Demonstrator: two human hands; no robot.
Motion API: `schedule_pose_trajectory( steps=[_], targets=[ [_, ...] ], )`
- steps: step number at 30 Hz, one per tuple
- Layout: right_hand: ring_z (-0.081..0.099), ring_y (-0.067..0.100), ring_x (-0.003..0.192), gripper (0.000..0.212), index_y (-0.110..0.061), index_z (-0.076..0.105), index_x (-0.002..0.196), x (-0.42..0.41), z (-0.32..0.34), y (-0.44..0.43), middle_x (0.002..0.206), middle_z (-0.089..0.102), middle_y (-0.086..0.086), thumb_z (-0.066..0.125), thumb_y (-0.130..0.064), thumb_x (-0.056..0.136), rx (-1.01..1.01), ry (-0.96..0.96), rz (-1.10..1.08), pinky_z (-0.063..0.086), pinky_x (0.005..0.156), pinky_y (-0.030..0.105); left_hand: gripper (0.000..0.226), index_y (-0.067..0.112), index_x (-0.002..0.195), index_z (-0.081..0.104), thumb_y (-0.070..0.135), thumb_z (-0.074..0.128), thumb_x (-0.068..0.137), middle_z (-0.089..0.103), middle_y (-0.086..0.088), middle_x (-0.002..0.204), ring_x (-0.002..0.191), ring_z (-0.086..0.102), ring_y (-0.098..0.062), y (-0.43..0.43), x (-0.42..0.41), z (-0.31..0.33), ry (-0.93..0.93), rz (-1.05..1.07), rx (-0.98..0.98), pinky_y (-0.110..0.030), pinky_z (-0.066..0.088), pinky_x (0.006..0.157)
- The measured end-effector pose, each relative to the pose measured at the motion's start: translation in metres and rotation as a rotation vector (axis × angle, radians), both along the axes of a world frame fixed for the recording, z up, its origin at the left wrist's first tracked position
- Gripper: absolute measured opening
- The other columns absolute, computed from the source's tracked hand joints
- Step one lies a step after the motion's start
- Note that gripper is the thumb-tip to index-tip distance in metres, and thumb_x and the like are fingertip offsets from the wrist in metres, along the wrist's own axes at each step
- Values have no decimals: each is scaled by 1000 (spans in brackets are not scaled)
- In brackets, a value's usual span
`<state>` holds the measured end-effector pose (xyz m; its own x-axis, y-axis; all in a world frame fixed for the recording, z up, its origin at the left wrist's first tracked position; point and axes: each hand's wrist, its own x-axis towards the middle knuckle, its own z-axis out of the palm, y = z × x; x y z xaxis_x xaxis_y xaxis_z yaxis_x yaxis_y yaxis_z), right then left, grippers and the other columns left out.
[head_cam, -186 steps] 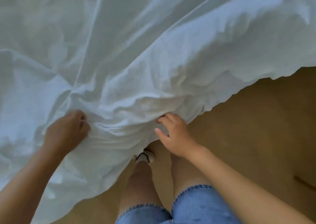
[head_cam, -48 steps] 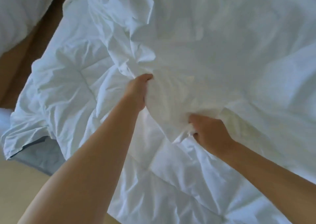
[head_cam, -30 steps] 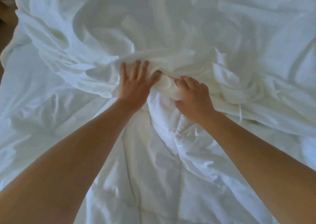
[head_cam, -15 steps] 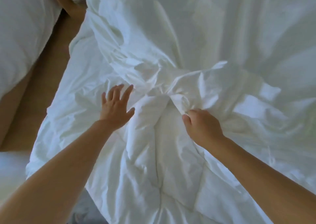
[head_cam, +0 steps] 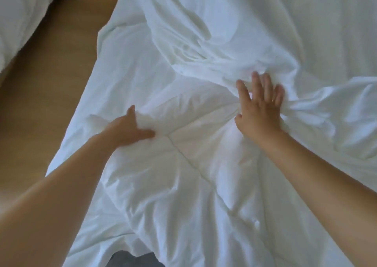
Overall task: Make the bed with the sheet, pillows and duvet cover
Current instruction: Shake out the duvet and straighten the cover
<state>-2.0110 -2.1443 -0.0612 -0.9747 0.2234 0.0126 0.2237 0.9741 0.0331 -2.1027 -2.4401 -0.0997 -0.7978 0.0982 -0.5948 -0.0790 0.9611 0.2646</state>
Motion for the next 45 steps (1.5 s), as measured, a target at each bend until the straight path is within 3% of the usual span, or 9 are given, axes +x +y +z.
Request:
schedule_pose_trajectory(
  steps=[5, 11, 17, 21, 25, 30, 33, 38, 45],
  targets=[
    [50, 35, 112, 29, -6, 53, 118, -31, 7, 30, 117, 58, 22, 43, -6, 90, 112, -46, -105, 29, 96, 43, 18, 20, 101, 50, 34, 52, 89, 66, -12, 94, 93, 62, -32, 60, 117, 23, 50, -325, 325, -23, 33, 65],
    [45, 18, 75, 23, -9, 54, 75, -52, 64, 20, 74, 50, 6, 46, -20, 94, -849, 171, -420, 35, 63, 27, 66, 14, 151, 3, 24, 37, 96, 54, -18, 130, 119, 49, -36, 154, 219, 50, -105, -512, 528, -38, 36, 98],
    [64, 17, 73, 15, -15, 63, 81, -25, 84, 23, 79, 67, 3, 57, -22, 92, -1425, 18, -682, 52, 80, 32, 67, 10, 149, -11, 23, 32, 99, 52, -29, 122, 115, 46, -46, 238, 258, 77, -289, -518, 597, -51, 30, 103],
    [68, 13, 75, 13, -11, 66, 91, -5, 101, 61, 87, 70, 3, 59, -23, 92, -1558, 207, -759, 55, 73, 27, 46, 13, 141, 33, 26, 42, 97, 56, -16, 125, 115, 52, -29, 221, 221, 84, -394, -474, 802, -32, 39, 98],
    [64, 20, 89, 15, -15, 63, 84, 9, 100, 58, 91, 66, 4, 55, -23, 94, -1411, 185, -737, 50, 91, 35, 21, 28, 91, 67, 9, 59, 88, 63, 13, 66, 56, 56, 5, 178, 141, 77, 9, 83, 988, -18, 47, 64],
    [66, 25, 96, 32, -1, 62, 116, 14, 105, 41, 109, 67, 14, 52, -24, 95, -1826, 196, -905, 52, 88, 34, 35, 25, 123, 58, 31, 61, 89, 60, 14, 100, 88, 57, 1, 180, 73, 46, 139, 452, 885, -13, 43, 69],
    [69, 22, 93, 30, -4, 67, 109, 18, 111, 35, 105, 70, 12, 52, -25, 95, -1924, 163, -839, 55, 81, 29, 58, 29, 141, 39, 43, 60, 88, 56, 1, 125, 101, 57, -11, 205, 59, 39, -42, 357, 817, -21, 44, 79],
    [69, 14, 64, 35, -5, 68, 84, 19, 129, 33, 71, 70, 7, 43, -25, 99, -2056, 132, -845, 55, 62, 21, 62, 20, 137, 44, 33, 68, 82, 48, -3, 131, 113, 51, -27, 249, 57, 62, 405, 205, 850, -42, 46, 89],
    [62, 23, 99, 41, 0, 55, 127, 0, 153, 57, 123, 60, 14, 41, -24, 98, -2142, 169, -859, 54, 79, 28, 39, 6, 124, 56, 26, 59, 91, 59, -9, 118, 108, 52, -29, 276, 49, 78, 756, 153, 938, -42, 43, 92]
  ],
)
